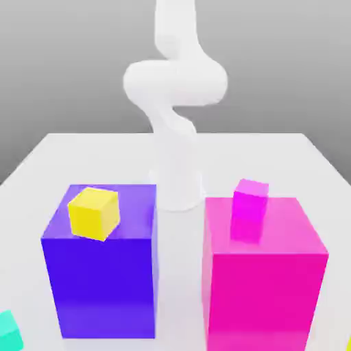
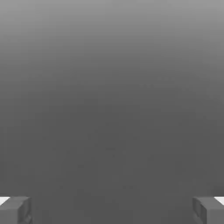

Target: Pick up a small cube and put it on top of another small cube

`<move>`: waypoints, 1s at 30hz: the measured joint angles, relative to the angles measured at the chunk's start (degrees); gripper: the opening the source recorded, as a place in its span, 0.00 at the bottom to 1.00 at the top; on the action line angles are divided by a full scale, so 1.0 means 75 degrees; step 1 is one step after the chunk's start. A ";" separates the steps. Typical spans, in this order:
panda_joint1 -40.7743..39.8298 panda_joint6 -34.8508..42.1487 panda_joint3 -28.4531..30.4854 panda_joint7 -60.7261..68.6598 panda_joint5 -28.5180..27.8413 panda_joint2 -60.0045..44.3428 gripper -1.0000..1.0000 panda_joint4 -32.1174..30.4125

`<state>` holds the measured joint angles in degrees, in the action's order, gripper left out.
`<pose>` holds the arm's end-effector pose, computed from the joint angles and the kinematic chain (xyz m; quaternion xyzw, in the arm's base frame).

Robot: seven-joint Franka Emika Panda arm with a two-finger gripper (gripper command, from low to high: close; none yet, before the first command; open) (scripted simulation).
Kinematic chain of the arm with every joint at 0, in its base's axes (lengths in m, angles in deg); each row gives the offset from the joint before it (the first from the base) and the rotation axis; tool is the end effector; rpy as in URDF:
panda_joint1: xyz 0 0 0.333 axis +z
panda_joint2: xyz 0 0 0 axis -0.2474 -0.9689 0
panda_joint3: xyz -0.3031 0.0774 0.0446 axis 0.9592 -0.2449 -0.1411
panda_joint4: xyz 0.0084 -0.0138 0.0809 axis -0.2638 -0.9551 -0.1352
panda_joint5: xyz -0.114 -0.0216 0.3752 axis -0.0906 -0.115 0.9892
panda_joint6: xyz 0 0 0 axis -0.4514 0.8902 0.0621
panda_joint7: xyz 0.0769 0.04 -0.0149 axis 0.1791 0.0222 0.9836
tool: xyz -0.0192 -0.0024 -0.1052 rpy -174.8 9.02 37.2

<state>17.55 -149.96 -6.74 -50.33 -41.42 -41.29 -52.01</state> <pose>0.3780 0.0115 0.6900 -0.8783 0.3108 -0.3328 0.1456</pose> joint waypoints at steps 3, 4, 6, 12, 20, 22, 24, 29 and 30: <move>0.0499 -0.0129 0.0156 0.0869 0.0177 -0.0874 0.50 0.0201; 0.0656 -0.0169 0.0203 0.1151 0.0236 -0.1154 0.50 0.0266; 0.0941 -0.0248 0.0272 0.1715 0.0364 -0.1712 0.50 0.0395; 0.1630 -0.0490 0.0308 0.3405 0.0749 -0.3381 0.50 0.0779; 0.2376 -0.0825 0.0009 0.5432 0.0934 -0.5583 0.50 0.1288; 0.2500 -0.0919 -0.0070 0.5867 0.0875 -0.6126 0.50 0.1412; 0.2587 -0.1017 -0.0176 0.6270 0.0767 -0.6666 0.50 0.1535; 0.2857 -0.1267 -0.0454 0.7131 0.0266 -0.8002 0.50 0.1839; 0.2925 -0.1316 -0.0496 0.7281 0.0131 -0.8267 0.50 0.1900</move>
<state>39.48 -159.83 -10.46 4.28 -40.43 -103.29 -37.76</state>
